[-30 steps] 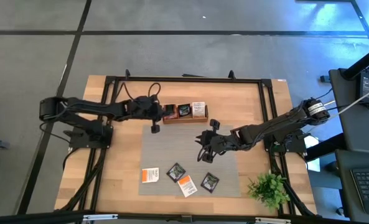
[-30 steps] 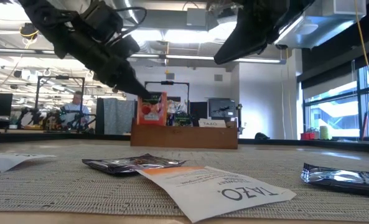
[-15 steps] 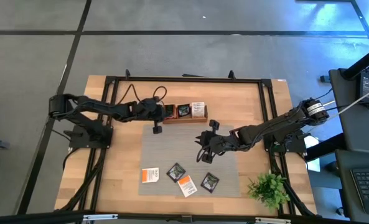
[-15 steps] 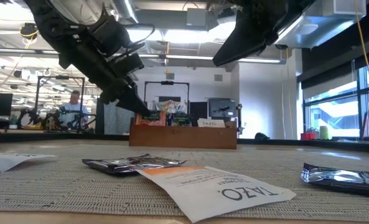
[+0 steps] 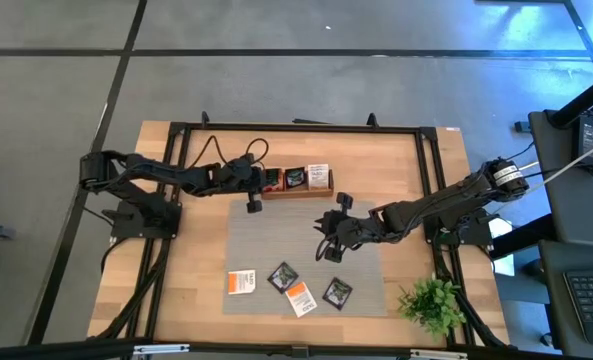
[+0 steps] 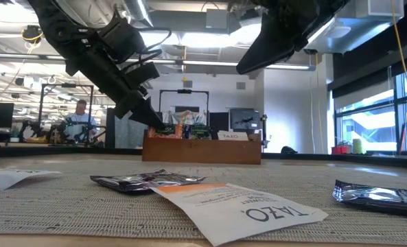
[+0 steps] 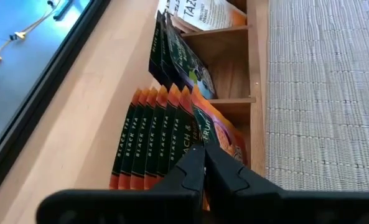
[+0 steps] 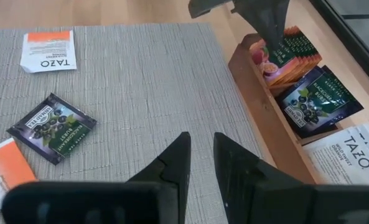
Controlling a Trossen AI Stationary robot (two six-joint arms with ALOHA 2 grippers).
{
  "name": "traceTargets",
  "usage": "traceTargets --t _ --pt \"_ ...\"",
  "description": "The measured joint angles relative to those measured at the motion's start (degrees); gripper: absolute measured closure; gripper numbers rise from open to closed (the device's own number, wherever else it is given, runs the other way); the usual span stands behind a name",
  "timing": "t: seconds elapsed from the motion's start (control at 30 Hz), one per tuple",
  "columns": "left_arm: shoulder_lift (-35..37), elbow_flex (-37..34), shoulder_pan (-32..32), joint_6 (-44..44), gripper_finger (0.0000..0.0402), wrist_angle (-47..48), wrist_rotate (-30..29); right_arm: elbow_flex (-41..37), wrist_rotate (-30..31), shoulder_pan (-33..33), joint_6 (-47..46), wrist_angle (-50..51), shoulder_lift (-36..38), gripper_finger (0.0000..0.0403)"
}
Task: Pick & Place Tea
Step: Put the orange tea bag into the left section of the wooden organizer, then put the purple tea bag into the middle section of the wooden organizer
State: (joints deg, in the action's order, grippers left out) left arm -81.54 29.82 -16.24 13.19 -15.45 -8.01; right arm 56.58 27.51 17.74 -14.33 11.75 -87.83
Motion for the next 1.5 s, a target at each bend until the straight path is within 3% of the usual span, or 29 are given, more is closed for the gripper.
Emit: traceTargets --t 0.2,0.53,0.8,0.93,1.07,1.13,1.27,1.5 --pt "0.00 0.00 0.01 -1.38 0.0384 0.01 -0.90 0.00 0.00 0.02 0.00 0.07 0.00 0.0329" --pt "0.54 0.00 0.01 -1.39 0.0301 -0.10 -1.47 0.00 -0.02 0.00 0.00 0.09 0.02 0.0329" --pt "7.36 3.05 0.17 -0.36 0.0279 1.63 -1.71 0.00 -0.04 0.01 -0.09 0.12 0.03 0.0329" --pt "11.20 3.80 2.10 -5.12 0.0282 2.32 4.24 0.00 -0.08 0.01 -0.13 0.13 0.04 0.0329" --pt "11.72 3.79 7.55 -8.11 0.0282 3.43 17.98 0.00 -0.09 0.00 -0.26 -0.50 -0.06 0.0329" --pt "10.86 3.80 12.18 -9.32 0.0281 3.60 20.97 0.00 -0.15 0.01 -0.44 -1.59 -0.57 0.0329" --pt "8.01 3.76 22.20 -12.13 0.0283 3.77 17.83 -0.01 -3.47 -0.12 -0.31 -4.97 -3.00 0.0329" --pt "0.70 3.76 34.60 -20.01 0.0285 2.16 7.83 -0.02 -18.43 -1.59 -0.44 -15.06 -8.83 0.0329"
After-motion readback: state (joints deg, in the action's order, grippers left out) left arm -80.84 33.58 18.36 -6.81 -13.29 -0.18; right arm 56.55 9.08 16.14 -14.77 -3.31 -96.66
